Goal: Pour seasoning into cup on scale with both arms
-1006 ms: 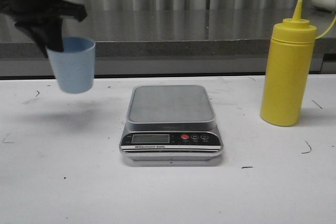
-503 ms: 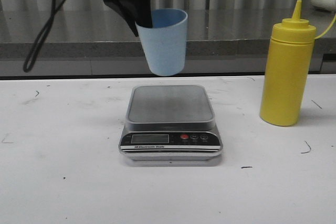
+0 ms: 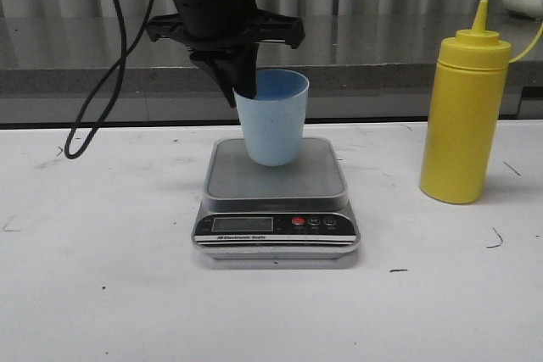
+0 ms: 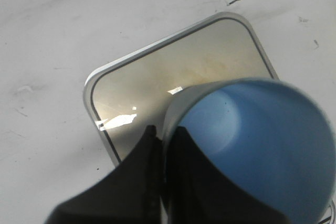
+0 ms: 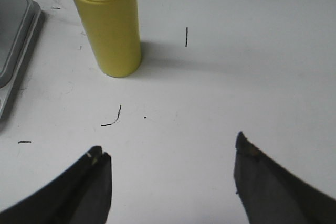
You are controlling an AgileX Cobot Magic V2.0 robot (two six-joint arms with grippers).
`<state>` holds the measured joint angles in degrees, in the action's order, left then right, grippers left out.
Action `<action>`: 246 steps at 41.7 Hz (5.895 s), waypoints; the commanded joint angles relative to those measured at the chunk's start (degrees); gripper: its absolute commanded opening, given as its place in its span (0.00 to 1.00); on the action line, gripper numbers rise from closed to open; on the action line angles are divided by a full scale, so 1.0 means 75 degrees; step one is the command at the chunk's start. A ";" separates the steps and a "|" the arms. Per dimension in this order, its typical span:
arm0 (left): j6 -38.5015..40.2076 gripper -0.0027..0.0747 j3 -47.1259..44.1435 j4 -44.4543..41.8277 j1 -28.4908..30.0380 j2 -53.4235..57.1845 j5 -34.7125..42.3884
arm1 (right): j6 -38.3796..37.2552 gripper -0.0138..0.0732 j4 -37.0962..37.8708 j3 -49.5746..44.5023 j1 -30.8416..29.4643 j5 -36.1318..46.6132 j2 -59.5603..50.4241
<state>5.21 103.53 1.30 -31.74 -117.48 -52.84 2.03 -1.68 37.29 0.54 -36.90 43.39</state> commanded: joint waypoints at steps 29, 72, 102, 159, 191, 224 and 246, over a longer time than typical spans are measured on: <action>0.0018 0.35 0.0292 0.0088 -0.0045 0.0422 0.0100 | 0.0091 0.75 0.0007 0.0228 -0.0047 0.0422 0.0016; -0.0362 0.53 -0.3013 -0.0342 -0.0032 0.6340 0.1086 | 0.0091 0.75 0.0007 0.0228 -0.0047 0.0422 0.0016; -0.0437 0.53 -0.6415 0.0324 0.1314 1.0415 0.0652 | 0.0091 0.75 0.0007 0.0228 -0.0047 0.0422 0.0016; -0.0168 0.53 -0.7122 -0.0030 0.1314 1.0597 0.0639 | 0.0846 0.85 -0.0590 0.0799 0.0956 0.0319 0.0054; -0.0168 0.53 -0.7132 -0.0030 0.1314 1.0597 0.0639 | 0.0691 0.85 -0.1348 -0.1752 0.1566 0.7070 0.2597; -0.0168 0.53 -0.7132 -0.0030 0.1314 1.0597 0.0639 | -0.0323 0.85 -0.0573 -0.1823 0.1566 1.4121 0.7330; -0.0168 0.53 -0.7132 -0.0030 0.1314 1.0597 0.0639 | -0.0323 0.85 -0.0876 -0.0281 0.1414 1.4138 0.8870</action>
<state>3.23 48.68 0.91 -21.87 -38.19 -51.94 -0.40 -8.16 32.52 11.80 64.11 110.81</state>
